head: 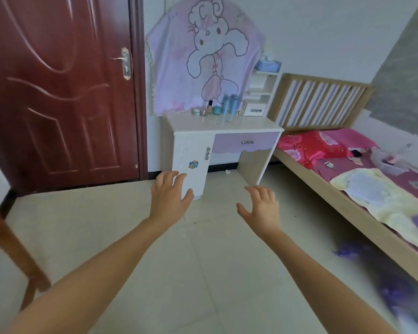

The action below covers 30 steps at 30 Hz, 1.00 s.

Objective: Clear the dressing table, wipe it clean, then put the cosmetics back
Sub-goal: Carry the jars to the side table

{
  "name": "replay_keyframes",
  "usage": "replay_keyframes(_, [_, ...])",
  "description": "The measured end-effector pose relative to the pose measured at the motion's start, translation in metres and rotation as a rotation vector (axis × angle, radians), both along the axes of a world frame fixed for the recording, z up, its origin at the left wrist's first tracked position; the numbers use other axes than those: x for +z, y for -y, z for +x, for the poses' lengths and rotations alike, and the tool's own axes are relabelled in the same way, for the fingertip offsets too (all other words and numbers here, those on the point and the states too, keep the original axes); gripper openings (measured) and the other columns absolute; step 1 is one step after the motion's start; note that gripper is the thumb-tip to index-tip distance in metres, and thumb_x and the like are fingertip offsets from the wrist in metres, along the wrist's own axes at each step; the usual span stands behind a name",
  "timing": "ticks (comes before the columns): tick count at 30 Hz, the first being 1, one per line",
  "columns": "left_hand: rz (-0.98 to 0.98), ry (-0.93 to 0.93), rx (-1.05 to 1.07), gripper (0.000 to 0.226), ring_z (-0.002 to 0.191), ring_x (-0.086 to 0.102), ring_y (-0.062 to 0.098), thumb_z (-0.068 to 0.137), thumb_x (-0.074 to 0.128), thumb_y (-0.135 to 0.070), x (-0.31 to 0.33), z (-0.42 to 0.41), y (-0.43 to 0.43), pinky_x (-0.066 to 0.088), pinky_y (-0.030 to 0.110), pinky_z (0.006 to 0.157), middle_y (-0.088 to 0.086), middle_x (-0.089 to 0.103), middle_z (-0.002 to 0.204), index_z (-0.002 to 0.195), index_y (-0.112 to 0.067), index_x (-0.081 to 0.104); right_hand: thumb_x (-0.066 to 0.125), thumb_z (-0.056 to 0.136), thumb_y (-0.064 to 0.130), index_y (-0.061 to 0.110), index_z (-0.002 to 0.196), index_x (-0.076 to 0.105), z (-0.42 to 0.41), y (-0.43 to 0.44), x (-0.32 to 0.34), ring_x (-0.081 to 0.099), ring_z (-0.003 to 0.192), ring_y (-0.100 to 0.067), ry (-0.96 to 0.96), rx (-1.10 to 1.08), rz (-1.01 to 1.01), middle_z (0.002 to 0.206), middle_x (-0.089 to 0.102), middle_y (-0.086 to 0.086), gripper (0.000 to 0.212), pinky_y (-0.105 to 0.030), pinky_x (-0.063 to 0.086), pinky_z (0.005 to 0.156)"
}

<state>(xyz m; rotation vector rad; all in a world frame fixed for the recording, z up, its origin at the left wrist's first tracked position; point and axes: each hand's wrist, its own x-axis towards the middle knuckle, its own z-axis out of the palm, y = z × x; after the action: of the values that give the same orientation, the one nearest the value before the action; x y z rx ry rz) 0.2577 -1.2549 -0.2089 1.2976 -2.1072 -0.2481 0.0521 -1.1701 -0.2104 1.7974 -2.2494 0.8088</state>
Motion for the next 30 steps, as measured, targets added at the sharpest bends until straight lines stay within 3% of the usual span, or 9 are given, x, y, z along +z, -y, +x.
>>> replay_keyframes(2, [-0.018, -0.001, -0.018, 0.066, 0.118, 0.042, 0.036, 0.076, 0.026, -0.047, 0.009, -0.014, 0.009, 0.036, 0.045, 0.091, 0.013, 0.056, 0.119, 0.116, -0.005, 0.057, 0.073, 0.075, 0.021, 0.003, 0.117, 0.058, -0.013, 0.004, 0.005, 0.046, 0.117, -0.041, -0.023, -0.003, -0.023, 0.118, 0.057, -0.021, 0.049, -0.049, 0.039, 0.088])
replay_keyframes(5, [-0.038, -0.030, -0.010, 0.050, 0.122, 0.037, 0.034, 0.083, 0.042, -0.036, 0.023, -0.034, 0.030, 0.032, 0.045, 0.095, 0.012, 0.053, 0.123, 0.121, -0.005, 0.055, 0.075, 0.072, 0.020, 0.002, 0.115, 0.060, -0.032, 0.016, 0.018, 0.048, 0.114, -0.043, -0.072, 0.013, -0.059, 0.115, 0.057, -0.023, 0.048, -0.050, 0.041, 0.085])
replay_keyframes(10, [-0.105, -0.082, -0.010, 0.040, 0.126, 0.032, 0.033, 0.090, 0.053, -0.025, 0.043, -0.068, 0.082, 0.029, 0.043, 0.100, 0.012, 0.050, 0.127, 0.124, -0.005, 0.051, 0.070, 0.078, 0.021, 0.005, 0.122, 0.055, -0.071, 0.057, 0.048, 0.042, 0.120, -0.040, -0.107, -0.010, -0.104, 0.122, 0.053, -0.019, 0.049, -0.047, 0.037, 0.090])
replay_keyframes(20, [-0.166, -0.153, -0.003, 0.041, 0.124, 0.033, 0.035, 0.088, 0.057, -0.018, 0.070, -0.135, 0.228, 0.030, 0.045, 0.098, 0.013, 0.051, 0.128, 0.126, -0.004, 0.050, 0.066, 0.080, 0.024, 0.008, 0.127, 0.050, -0.149, 0.200, 0.087, 0.037, 0.126, -0.039, -0.266, 0.047, -0.070, 0.132, 0.046, -0.023, 0.052, -0.051, 0.034, 0.098])
replay_keyframes(27, [-0.038, -0.053, -0.050, 0.041, 0.125, 0.034, 0.032, 0.090, 0.053, -0.024, 0.027, -0.199, 0.294, 0.030, 0.043, 0.100, 0.011, 0.051, 0.128, 0.126, -0.007, 0.050, 0.060, 0.084, 0.029, 0.013, 0.131, 0.044, -0.208, 0.260, 0.044, 0.032, 0.128, -0.033, -0.157, -0.007, 0.095, 0.136, 0.040, -0.014, 0.053, -0.040, 0.030, 0.101])
replay_keyframes(30, [0.008, -0.008, -0.081, 0.042, 0.127, 0.032, 0.031, 0.090, 0.051, -0.025, 0.009, -0.236, 0.316, 0.029, 0.041, 0.102, 0.010, 0.050, 0.129, 0.127, -0.007, 0.049, 0.064, 0.080, 0.025, 0.011, 0.129, 0.048, -0.244, 0.275, 0.022, 0.036, 0.126, -0.037, -0.119, -0.016, 0.115, 0.132, 0.044, -0.017, 0.053, -0.043, 0.034, 0.097])
